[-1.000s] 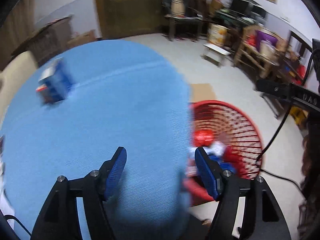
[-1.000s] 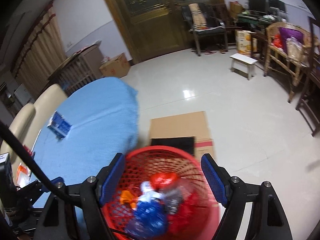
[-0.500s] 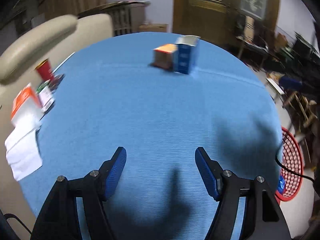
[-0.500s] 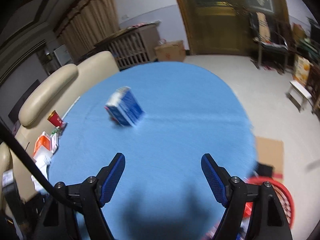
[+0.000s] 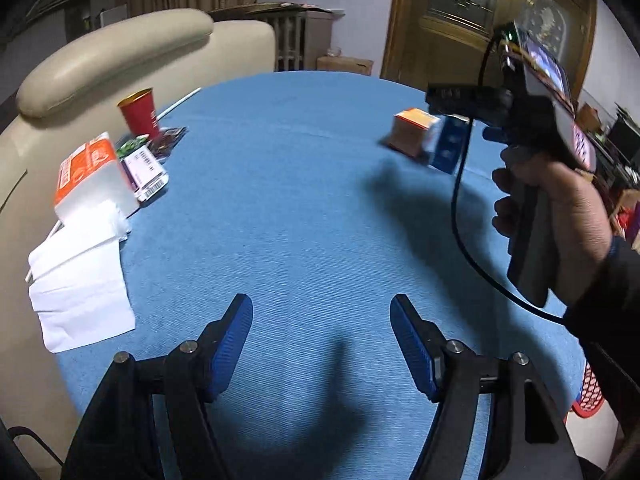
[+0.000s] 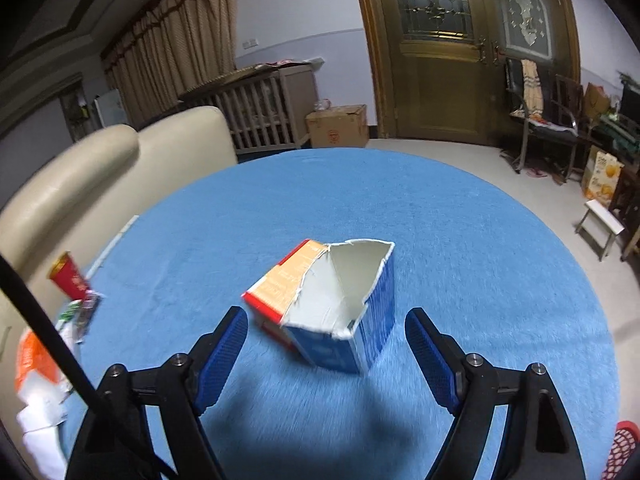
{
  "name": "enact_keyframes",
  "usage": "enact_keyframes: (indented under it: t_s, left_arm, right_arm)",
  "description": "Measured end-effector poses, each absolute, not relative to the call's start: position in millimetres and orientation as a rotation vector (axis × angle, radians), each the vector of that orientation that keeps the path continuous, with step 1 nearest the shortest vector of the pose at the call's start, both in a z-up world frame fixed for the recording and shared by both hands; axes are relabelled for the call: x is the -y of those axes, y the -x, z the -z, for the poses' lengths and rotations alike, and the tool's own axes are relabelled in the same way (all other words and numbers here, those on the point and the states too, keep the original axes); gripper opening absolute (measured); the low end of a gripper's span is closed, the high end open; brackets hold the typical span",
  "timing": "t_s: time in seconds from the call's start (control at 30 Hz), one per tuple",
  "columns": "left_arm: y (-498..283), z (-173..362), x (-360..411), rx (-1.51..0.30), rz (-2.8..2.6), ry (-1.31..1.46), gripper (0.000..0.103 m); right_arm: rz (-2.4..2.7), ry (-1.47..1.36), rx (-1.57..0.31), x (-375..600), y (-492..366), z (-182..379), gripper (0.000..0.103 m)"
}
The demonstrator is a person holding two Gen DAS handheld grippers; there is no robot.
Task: Collect trash
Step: 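Move both empty grippers back over the table, then grasp the orange-white medicine box with the left gripper while the right grasps the blue-white carton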
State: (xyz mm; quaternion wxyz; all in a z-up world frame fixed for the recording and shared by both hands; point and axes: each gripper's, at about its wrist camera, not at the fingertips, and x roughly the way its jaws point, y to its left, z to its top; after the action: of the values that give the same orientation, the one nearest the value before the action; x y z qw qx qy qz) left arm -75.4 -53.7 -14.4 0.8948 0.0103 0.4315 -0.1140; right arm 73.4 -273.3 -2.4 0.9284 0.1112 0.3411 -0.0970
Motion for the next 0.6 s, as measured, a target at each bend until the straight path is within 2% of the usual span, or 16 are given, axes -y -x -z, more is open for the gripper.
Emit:
enact_keyframes:
  t_s: [0.1,0.13,0.17,0.2,0.23,0.6]
  left_arm:
    - [69,15,53,-0.89,0.233,-0.018,0.072]
    - [64,16,53,-0.888,0.235,-0.018,0.072]
    - [59,15,55,-0.888,0.238,-0.019,0.072]
    - [53,14,58,-0.885,0.244,-0.02,0.072]
    - [48,12,62,-0.881,0.251,-0.021,0.072]
    - [-67,2,158,-0.862,0.39,-0.062,0.072]
  right_arm:
    - [0.208,-0.236,-0.71,280,-83,9,0.083]
    - [0.202,-0.251,-0.718,283,-87,12,0.078]
    - [0.198,-0.264,-0.727,288,-90,14,0.057]
    - [0.208,-0.266,-0.731,293,-91,14,0.056]
    - [0.197,-0.281,-0.733,297,-89,14,0.044]
    - [0.113,-0.286,-0.779,346,-27,9,0.044]
